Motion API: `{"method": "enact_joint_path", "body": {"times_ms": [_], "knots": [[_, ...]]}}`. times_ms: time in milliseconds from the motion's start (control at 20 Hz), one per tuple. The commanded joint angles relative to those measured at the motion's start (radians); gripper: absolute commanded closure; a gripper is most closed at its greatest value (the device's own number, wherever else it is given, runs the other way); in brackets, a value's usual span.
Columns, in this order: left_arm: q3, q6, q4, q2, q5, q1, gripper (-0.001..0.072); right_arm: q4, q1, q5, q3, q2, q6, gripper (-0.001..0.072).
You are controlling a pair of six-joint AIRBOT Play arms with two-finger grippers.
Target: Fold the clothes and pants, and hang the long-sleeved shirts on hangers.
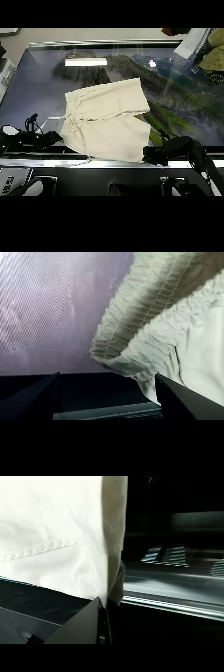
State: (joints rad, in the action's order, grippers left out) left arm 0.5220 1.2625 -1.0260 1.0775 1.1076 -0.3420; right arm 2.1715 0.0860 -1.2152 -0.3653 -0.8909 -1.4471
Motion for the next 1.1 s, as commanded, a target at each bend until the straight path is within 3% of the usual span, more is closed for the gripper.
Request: {"method": "enact_joint_path", "body": {"times_ms": [0,150,350,400,450,500,600,850,1050], "knots": [[-0.001,0.077,0.036,0.000,-0.026,0.002,0.0036,0.001,0.001,0.002,0.000,0.001,0.000,0.0691],[-0.001,0.078,0.074,0.003,-0.073,0.016,0.0106,0.001,0.001,0.001,0.000,0.001,0.000,0.0691],[-0.001,0.078,0.084,0.040,-0.091,0.090,0.0119,0.001,0.001,0.001,0.000,0.001,0.004,0.0691],[0.000,0.077,0.084,0.050,-0.087,0.107,0.0301,0.001,0.001,0.000,0.000,0.001,0.004,0.0692],[0.000,0.074,0.084,0.050,-0.084,0.117,0.0606,0.001,0.000,-0.002,0.000,0.001,0.005,0.0692],[0.002,0.061,0.084,0.043,-0.077,0.119,0.0690,0.000,0.000,-0.008,0.000,0.003,0.012,0.0692],[0.021,0.071,0.080,0.028,-0.034,0.101,0.0690,0.000,0.000,-0.037,-0.003,0.013,0.029,0.0693],[0.072,0.135,0.079,-0.100,0.255,0.061,0.0692,-0.004,0.000,-0.270,-0.148,0.112,0.140,0.0695],[0.075,0.337,0.084,-0.369,0.380,0.061,0.0692,-0.003,0.000,-0.483,-0.343,0.210,0.263,0.0695]]}}
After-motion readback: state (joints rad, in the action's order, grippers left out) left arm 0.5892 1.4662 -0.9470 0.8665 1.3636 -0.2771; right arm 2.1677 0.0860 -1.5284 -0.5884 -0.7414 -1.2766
